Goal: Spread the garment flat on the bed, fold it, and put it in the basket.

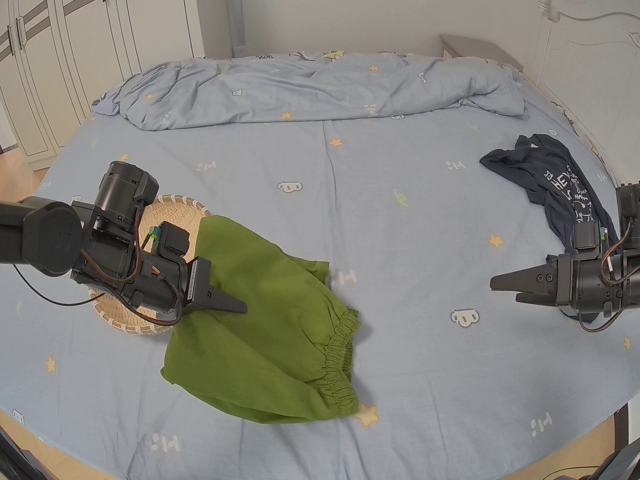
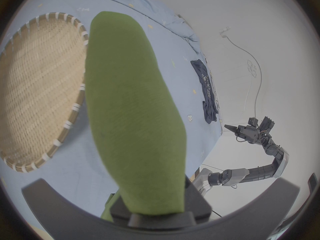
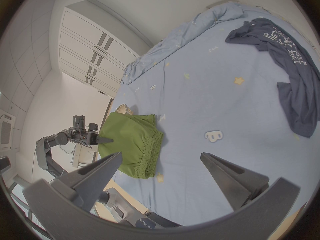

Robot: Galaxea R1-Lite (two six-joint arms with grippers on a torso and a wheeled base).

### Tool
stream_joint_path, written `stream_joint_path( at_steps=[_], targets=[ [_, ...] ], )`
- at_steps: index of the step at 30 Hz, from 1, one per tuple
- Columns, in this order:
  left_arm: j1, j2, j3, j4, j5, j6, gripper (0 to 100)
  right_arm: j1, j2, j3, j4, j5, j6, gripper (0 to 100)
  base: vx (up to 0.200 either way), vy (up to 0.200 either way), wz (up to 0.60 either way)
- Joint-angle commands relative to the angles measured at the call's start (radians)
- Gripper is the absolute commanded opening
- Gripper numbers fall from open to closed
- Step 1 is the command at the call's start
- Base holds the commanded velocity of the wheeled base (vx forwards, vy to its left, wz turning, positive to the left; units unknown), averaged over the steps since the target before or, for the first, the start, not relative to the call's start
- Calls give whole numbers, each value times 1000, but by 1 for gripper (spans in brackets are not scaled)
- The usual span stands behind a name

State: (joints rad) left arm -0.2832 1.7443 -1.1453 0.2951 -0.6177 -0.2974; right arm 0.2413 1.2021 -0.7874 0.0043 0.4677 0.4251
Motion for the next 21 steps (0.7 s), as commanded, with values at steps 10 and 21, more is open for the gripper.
stream_joint_path(
  at_steps=[10, 21],
  targets=[
    [-209, -75, 35, -4, 291, 227, 0, -2, -6, -1, 0, -1, 0, 100, 0, 0, 0],
    [-131, -250, 39, -21, 331, 363, 0, 4, -7, 4, 0, -1, -2, 100, 0, 0, 0]
  ],
)
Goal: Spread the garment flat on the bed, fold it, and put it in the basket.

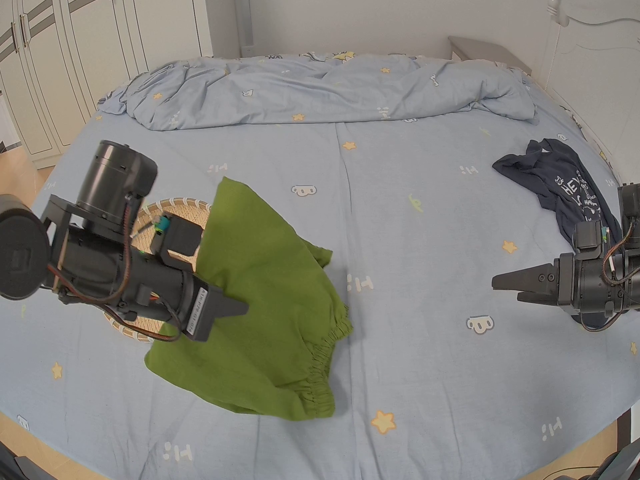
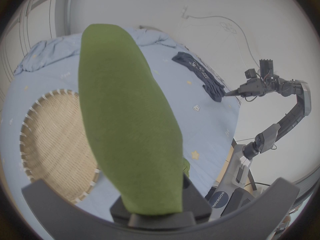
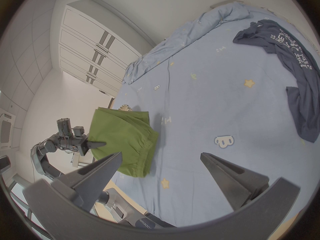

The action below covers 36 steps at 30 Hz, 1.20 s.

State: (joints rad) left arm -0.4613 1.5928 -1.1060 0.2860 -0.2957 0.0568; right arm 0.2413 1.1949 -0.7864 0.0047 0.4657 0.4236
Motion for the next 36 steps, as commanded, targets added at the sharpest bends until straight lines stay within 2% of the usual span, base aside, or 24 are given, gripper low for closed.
stream_joint_path(
  at_steps=[1, 10, 12, 13, 14, 19, 21, 28, 36],
  targets=[
    [58, -109, -3, -16, 9, 8, 0, 7, 0, 3, 0, 1, 0, 100, 0, 0, 0],
    [197, -183, 3, -156, -5, 8, 0, 12, -9, 3, 1, 1, 0, 100, 0, 0, 0],
    [197, -183, 3, -156, -5, 8, 0, 12, -9, 3, 1, 1, 0, 100, 0, 0, 0],
    [273, -177, 1, -200, -36, 6, 0, 13, -21, 3, 3, 1, 0, 100, 0, 0, 0],
    [280, -175, 1, -205, -42, 5, 0, 13, -23, 3, 3, 1, 0, 100, 0, 0, 0],
    [424, -149, -20, -249, -181, -8, 0, 12, -38, 3, 5, 1, 0, 100, 0, 0, 0],
    [466, -142, -38, -249, -203, -17, 0, 13, -41, -1, 5, 1, 0, 100, 0, 0, 0],
    [547, -102, -80, -249, -235, -72, 0, 13, -57, -1, 6, 1, 0, 100, 0, 0, 0],
    [586, 116, -66, -243, -240, -74, 0, 13, -58, 3, 6, 2, 0, 100, 0, 0, 0]
  ],
)
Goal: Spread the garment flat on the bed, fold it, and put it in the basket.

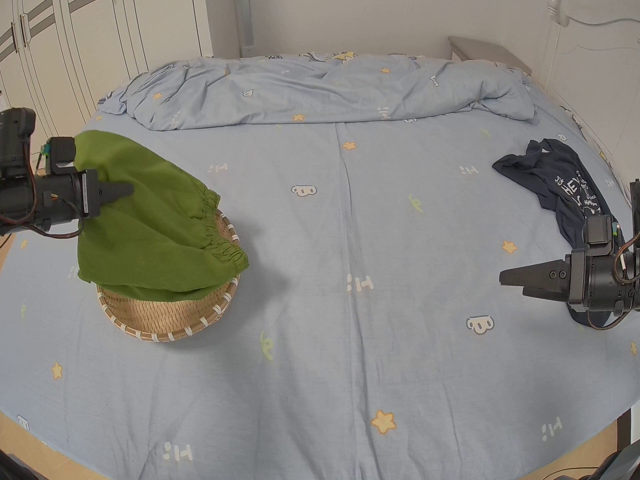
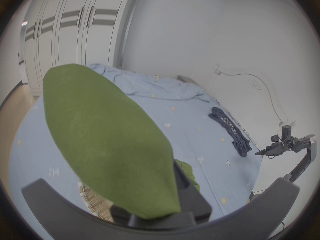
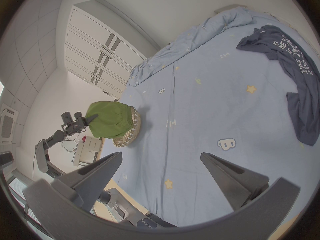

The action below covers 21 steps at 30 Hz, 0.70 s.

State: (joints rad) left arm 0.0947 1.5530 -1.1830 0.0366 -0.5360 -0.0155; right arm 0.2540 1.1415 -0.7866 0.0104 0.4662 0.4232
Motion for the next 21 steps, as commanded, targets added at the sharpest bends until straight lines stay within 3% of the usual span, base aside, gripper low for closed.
stream_joint_path(
  at_steps=[1, 9, 14, 21],
  targets=[
    [30, 156, 11, 6, 1, -1, 0, 1, -5, 3, 0, 2, 0, 100, 0, 0, 0],
    [125, 375, 62, 0, 10, 2, 0, 34, -6, 7, 0, 2, 2, 100, 0, 0, 0],
    [134, 475, -33, 3, 10, -30, 0, 36, -6, 7, 2, 2, 2, 100, 0, 0, 0],
    [123, 463, -55, 8, 14, -75, 0, 34, -6, 7, 2, 2, 2, 100, 0, 0, 0]
  ],
)
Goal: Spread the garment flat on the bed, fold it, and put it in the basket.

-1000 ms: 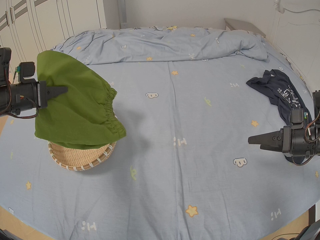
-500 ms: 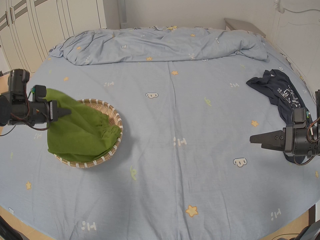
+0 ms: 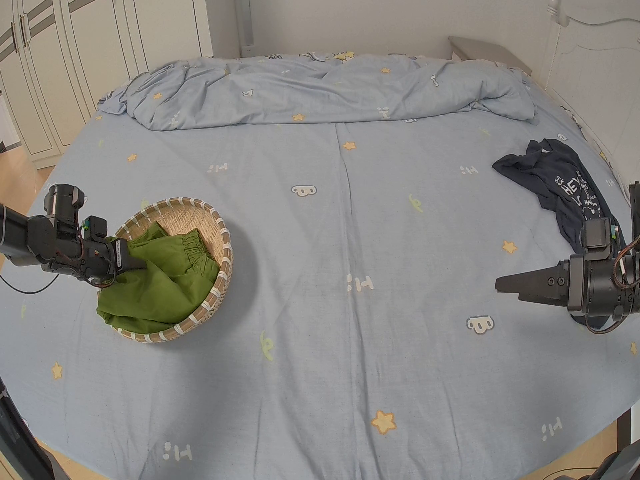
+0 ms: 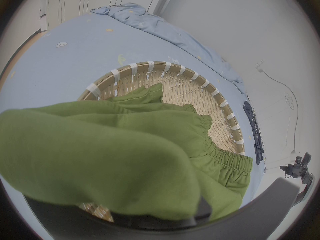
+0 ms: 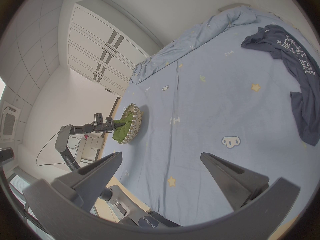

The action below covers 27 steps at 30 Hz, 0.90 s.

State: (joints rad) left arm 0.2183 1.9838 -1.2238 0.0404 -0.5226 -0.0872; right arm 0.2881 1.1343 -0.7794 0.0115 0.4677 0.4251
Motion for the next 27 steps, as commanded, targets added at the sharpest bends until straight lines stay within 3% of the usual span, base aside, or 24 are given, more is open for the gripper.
stream_joint_path(
  at_steps=[1, 2, 6, 8, 18, 24, 27],
  targets=[
    [-2, 18, -13, 4, 3, -3, 0, 0, 1, 0, -1, 0, 0, 100, 0, 0, 0],
    [-2, -3, -8, 7, 1, -6, 100, 2, 2, 0, -1, 0, 0, 100, 0, 0, 0],
    [-7, -54, 0, 10, 1, -17, 100, 2, 2, 0, -1, 0, 0, 100, 0, 0, 0],
    [-19, -175, 32, 10, 1, -57, 100, 0, -1, 0, -1, 0, 0, 100, 0, 0, 0],
    [-70, -467, 93, 102, -1, -65, 100, 0, 1, 0, -1, 0, 0, 100, 0, 0, 0],
    [-163, -708, 152, 184, 3, -66, 100, -1, -36, 2, -1, -4, -8, 100, 0, 0, 0],
    [-247, -896, 239, 242, 29, -65, 100, -30, -128, 26, -1, -6, -22, 100, 0, 0, 0]
  ],
)
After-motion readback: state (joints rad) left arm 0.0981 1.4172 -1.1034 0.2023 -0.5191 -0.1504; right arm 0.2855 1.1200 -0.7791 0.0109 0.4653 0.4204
